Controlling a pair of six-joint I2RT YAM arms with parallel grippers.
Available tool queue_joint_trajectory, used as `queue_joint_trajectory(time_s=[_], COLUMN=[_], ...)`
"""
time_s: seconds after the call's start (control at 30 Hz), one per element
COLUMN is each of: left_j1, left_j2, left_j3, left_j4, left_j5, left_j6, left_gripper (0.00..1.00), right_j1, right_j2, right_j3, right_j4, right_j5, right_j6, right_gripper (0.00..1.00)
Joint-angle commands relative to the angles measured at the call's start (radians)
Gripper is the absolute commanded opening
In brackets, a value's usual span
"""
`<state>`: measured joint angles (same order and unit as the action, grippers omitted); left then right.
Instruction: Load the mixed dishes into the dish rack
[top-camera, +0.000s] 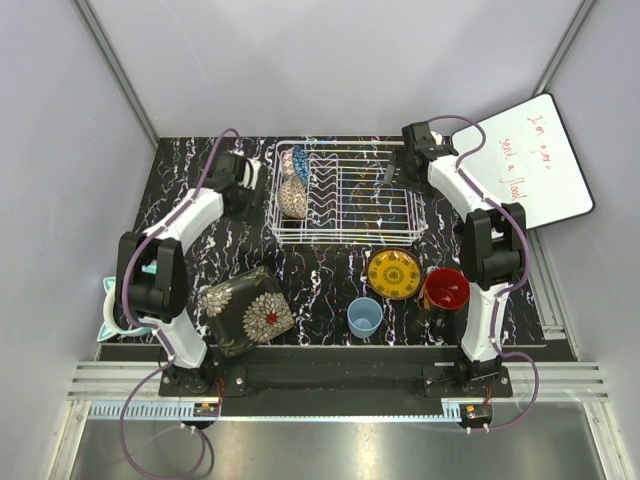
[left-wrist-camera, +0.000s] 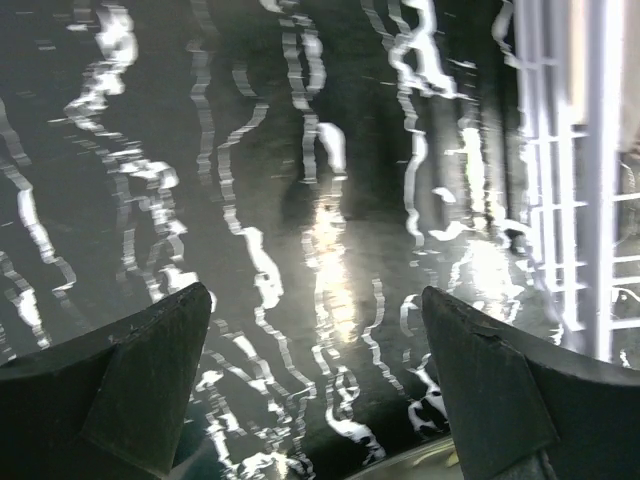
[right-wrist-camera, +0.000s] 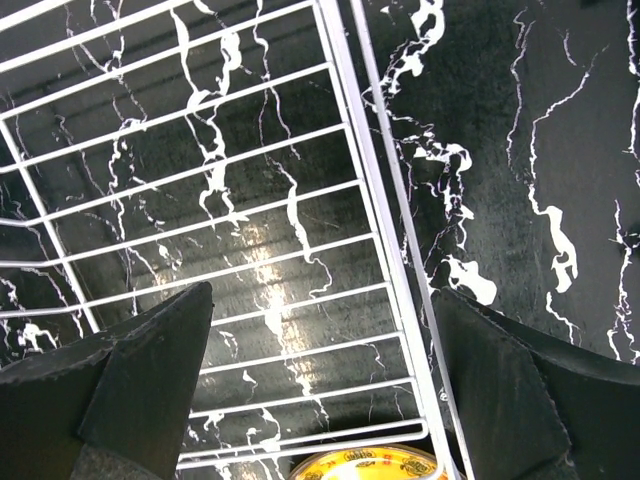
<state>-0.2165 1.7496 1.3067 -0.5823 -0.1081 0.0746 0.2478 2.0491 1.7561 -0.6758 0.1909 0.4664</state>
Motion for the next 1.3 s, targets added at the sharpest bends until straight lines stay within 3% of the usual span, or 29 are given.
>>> queue_joint_trajectory(time_s=[0.0, 0.47, 0.6, 0.83, 1.1, 1.27], left_j1=[0.075, 0.088, 0.088, 0.088, 0.075, 0.000], left_j2=[-0.094, -0.090, -0.113, -0.145, -0.179, -0.220], left_j3=[0.049, 0.074, 0.056, 0.054, 0.108, 0.112], left_j4=[-0.005, 0.002, 0.004, 0.007, -0.013, -0.010], left_j5=[0.031, 0.048, 0.039, 0.067, 0.133, 0.151], left_j6=[0.014, -0.018, -0.013, -0.013, -0.035, -0.047], left_gripper=[0.91, 0.90, 0.90, 0.90, 0.88, 0.86], right_j1=[0.013, 0.093, 0.133, 0.075, 0.028, -0.063], right_j2=[0.020, 0.158, 0.187, 0.086, -0.066, -0.191], right_j3=[0.066, 0.184, 0.241, 0.151, 0.045, -0.075], right_j4=[0.019, 0.038, 0.022, -0.025, -0.021, -0.033], right_j5=[-0.089, -0.234, -0.212, -0.059, -0.106, -0.133], right_j6=[-0.008, 0.029, 0.020, -0.012, -0.035, 0.024], right_gripper=[1.00, 1.00, 1.00, 1.00, 1.00, 1.00])
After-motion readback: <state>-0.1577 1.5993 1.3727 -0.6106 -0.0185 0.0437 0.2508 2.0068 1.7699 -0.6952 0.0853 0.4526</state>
